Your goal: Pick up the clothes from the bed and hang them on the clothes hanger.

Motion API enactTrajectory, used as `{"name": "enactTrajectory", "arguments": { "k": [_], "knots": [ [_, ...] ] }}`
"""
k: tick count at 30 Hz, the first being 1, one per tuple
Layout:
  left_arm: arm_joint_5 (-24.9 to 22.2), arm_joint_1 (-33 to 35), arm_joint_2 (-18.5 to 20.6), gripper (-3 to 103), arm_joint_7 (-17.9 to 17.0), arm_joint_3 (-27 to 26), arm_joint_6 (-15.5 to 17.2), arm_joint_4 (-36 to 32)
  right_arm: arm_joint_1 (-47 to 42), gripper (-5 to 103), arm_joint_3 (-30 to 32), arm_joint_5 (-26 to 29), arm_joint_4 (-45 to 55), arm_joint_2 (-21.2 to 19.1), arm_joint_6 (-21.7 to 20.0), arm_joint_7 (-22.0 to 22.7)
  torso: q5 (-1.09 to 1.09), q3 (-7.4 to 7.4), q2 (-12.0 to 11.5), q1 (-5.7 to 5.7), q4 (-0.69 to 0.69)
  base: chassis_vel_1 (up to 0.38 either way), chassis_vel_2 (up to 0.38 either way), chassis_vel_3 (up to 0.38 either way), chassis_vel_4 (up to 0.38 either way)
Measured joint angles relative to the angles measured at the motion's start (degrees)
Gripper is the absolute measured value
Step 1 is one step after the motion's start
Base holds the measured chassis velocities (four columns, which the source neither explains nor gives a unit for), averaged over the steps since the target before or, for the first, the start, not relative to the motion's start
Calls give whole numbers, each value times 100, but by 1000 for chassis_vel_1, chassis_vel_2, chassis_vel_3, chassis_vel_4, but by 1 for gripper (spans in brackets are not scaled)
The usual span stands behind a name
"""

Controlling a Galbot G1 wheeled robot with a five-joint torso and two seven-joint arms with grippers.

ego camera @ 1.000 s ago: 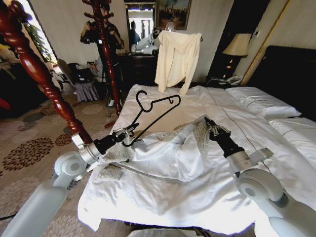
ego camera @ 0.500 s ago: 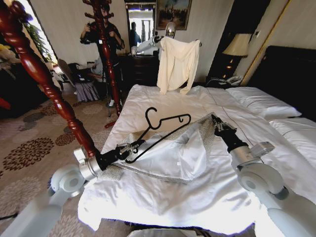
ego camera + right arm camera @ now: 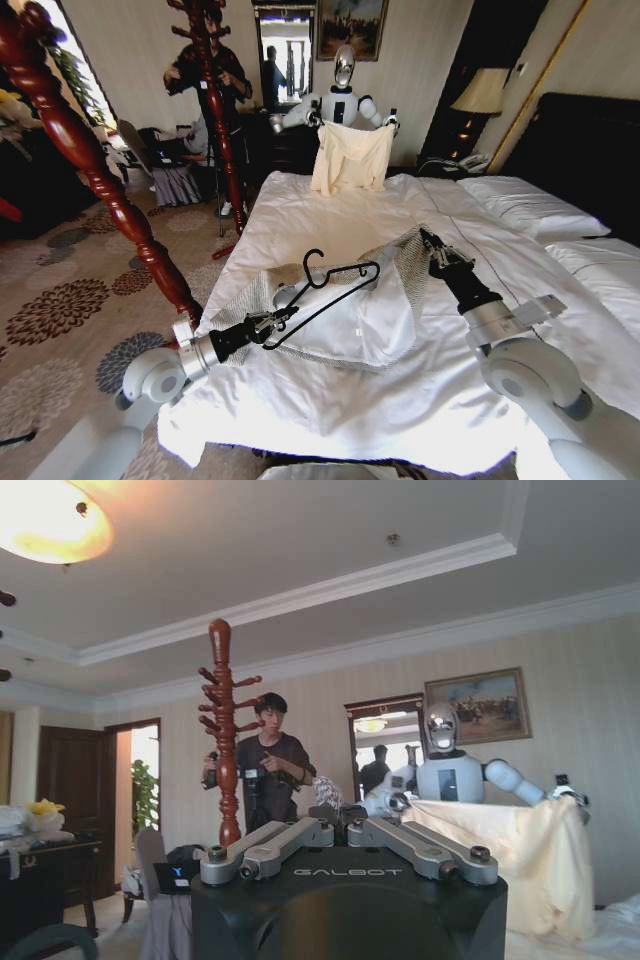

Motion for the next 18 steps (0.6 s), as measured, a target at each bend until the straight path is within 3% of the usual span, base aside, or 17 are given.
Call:
{"name": "enactTrajectory", "arguments": {
  "k": [8,18],
  "knots": [
    [211,-535,-362,1,-21,532,-29,534,-204,1,26,-140,150,-23,252,-351,0,0,0,0,0,0,0,0,0],
    [301,-1449,-894,1,-117,1420,-66,1183,-535,1,-84,-786,-49,72,528,-887,1,0,0,0,-1,0,0,0,0]
  ]
}}
